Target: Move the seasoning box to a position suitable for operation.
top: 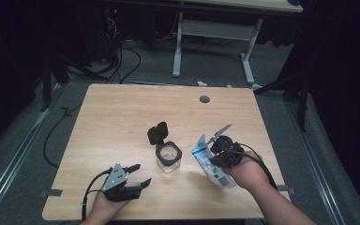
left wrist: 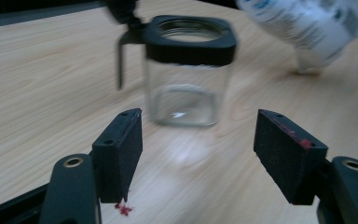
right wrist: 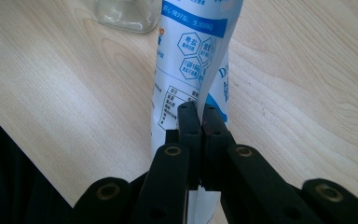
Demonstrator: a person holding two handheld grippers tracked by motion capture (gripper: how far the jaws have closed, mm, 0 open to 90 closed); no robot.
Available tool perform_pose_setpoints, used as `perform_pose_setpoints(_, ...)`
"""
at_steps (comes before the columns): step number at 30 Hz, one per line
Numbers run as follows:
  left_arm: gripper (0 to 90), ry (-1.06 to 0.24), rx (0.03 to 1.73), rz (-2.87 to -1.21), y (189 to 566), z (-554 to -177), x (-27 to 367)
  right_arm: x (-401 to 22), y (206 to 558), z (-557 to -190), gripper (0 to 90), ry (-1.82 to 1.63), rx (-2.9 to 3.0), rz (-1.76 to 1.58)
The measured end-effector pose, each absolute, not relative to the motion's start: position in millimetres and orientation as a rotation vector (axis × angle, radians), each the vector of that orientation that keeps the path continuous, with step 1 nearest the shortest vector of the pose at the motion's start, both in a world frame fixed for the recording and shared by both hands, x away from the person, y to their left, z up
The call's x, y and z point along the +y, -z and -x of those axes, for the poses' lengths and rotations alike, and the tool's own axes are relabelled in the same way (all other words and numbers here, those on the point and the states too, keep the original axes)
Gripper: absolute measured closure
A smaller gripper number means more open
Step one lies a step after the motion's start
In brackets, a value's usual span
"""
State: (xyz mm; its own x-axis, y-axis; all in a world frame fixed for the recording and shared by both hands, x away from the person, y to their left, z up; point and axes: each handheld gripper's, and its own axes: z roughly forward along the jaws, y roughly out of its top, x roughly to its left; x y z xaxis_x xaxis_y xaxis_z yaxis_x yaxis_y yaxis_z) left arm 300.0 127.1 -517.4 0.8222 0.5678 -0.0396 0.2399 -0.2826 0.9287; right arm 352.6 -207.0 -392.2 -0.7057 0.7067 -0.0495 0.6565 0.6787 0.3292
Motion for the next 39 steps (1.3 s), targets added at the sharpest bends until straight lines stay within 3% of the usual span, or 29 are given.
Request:
perform_pose_setpoints(19, 23.4, -0.164, 0.44, -1.93, 522.2, -298.0, 2.1, -187.4, 374.2, -350.1, 89.7, -0.481, 2.729, -1.081)
perform_pose_setpoints(28, 20.8, -0.12, 0.487, -1.966, 522.7, -309.2, -23.4, -178.5, 368.3, -349.1, 89.7, -0.524, 2.726, -1.076)
perform_pose_setpoints(39, 20.2, -0.164, 0.489, -2.013, 524.2, -312.3, -43.9, -164.9, 363.3, -346.8, 89.7, -0.536, 2.738, -1.055)
